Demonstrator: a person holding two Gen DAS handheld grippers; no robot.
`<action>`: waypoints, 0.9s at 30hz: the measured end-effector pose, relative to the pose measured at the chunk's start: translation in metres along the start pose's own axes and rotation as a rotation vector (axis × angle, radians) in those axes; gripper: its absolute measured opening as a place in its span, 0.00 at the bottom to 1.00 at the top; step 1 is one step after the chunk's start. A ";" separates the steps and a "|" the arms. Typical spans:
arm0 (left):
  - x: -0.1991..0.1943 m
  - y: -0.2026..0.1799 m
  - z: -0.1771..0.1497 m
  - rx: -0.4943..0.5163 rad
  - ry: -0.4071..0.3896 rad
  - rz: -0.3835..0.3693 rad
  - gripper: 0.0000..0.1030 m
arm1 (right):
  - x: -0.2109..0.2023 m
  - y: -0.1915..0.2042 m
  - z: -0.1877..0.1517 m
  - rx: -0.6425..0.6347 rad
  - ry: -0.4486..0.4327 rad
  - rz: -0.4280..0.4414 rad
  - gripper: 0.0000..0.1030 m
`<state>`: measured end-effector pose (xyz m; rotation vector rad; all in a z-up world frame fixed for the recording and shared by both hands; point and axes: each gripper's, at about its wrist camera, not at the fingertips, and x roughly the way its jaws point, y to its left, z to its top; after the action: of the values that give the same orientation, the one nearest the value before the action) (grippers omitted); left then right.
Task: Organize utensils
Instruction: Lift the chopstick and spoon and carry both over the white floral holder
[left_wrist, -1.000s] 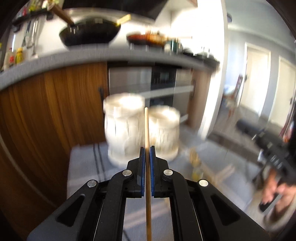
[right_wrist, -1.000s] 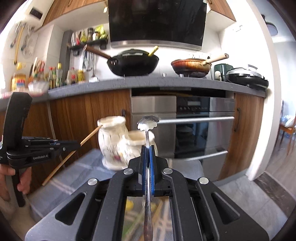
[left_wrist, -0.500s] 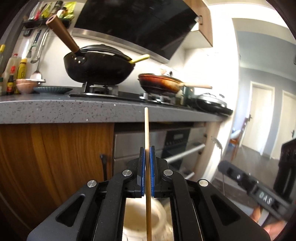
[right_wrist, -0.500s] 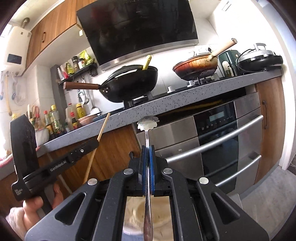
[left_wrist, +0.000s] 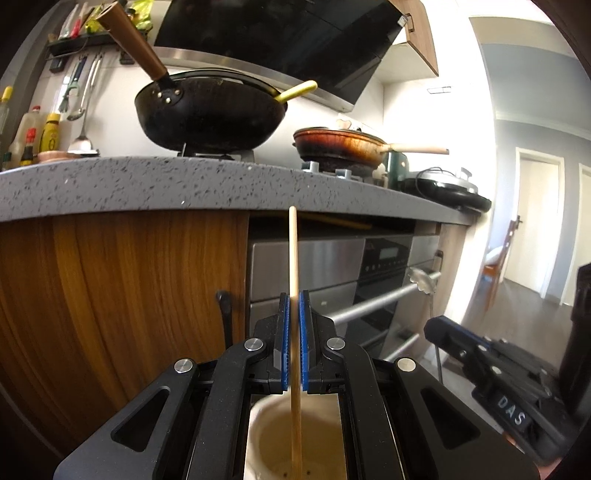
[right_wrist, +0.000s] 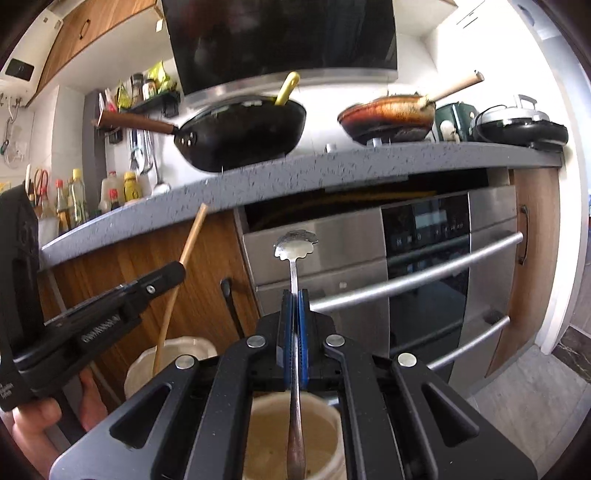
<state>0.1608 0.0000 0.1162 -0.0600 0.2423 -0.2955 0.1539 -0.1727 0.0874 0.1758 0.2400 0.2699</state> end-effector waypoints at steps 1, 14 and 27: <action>-0.004 0.000 -0.002 0.002 0.006 -0.004 0.05 | -0.004 -0.001 -0.002 -0.004 0.008 -0.003 0.03; -0.040 -0.006 -0.038 0.022 0.130 0.057 0.05 | -0.034 -0.001 -0.033 0.007 0.068 -0.033 0.01; -0.037 -0.001 -0.034 0.024 0.157 0.127 0.14 | -0.038 0.005 -0.038 -0.040 0.065 -0.021 0.01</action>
<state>0.1174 0.0096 0.0914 0.0022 0.3970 -0.1769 0.1070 -0.1739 0.0597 0.1251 0.3005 0.2599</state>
